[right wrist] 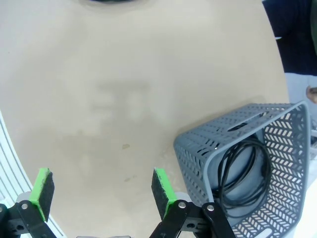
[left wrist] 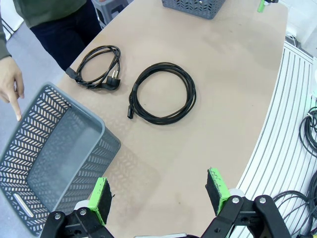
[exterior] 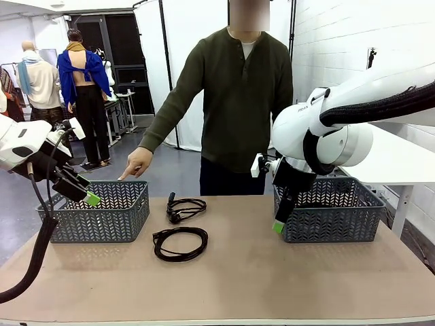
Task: Organize the cables according to human instructions.
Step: Pick up a bundle of cables and place it in the basket indicated by the human.
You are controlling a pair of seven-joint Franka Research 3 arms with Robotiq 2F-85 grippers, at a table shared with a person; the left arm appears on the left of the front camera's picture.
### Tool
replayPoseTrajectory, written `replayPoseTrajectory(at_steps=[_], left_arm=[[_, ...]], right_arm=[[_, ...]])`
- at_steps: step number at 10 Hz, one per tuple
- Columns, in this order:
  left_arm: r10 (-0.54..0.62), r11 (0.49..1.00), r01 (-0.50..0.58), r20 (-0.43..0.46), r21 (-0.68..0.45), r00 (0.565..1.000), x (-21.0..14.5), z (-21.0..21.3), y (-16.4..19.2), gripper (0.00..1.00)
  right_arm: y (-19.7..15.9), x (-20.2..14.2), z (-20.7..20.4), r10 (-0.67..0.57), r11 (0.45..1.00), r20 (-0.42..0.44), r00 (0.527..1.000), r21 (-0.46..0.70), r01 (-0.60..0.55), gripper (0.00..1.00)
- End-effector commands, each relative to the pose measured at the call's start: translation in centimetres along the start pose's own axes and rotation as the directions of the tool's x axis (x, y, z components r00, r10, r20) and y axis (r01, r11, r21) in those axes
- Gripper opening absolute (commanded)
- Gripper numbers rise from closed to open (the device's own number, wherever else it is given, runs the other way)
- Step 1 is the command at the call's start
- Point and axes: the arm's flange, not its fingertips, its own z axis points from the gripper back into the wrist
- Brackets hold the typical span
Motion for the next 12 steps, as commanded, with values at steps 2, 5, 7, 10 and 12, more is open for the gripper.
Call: replayPoseTrajectory(at_steps=[2,5,7,10,12], left_arm=[[0.000,1.000,0.001,0.011,-0.013,1.000,-0.1,0.0,0.2,1.00],[0.000,1.000,0.001,0.011,-0.013,1.000,-0.1,0.0,0.2,1.00],[0.000,1.000,0.001,0.011,-0.013,1.000,-0.1,0.0,0.2,1.00],[-0.044,0.999,0.044,-0.041,-0.010,0.998,0.9,-0.8,0.2,1.00],[-0.130,0.991,0.128,-0.114,-0.033,0.985,2.8,-2.5,0.6,1.00]], right_arm=[[0.0,0.0,0.1,0.006,1.000,-0.003,1.000,0.007,-0.006,1.00],[0.0,0.0,0.1,0.006,1.000,-0.003,1.000,0.007,-0.006,1.00],[0.0,0.0,0.1,0.006,1.000,-0.003,1.000,0.007,-0.006,1.00],[0.0,0.0,0.1,0.006,1.000,-0.003,1.000,0.007,-0.006,1.00],[0.0,0.0,0.1,0.006,1.000,-0.003,1.000,0.007,-0.006,1.00]])
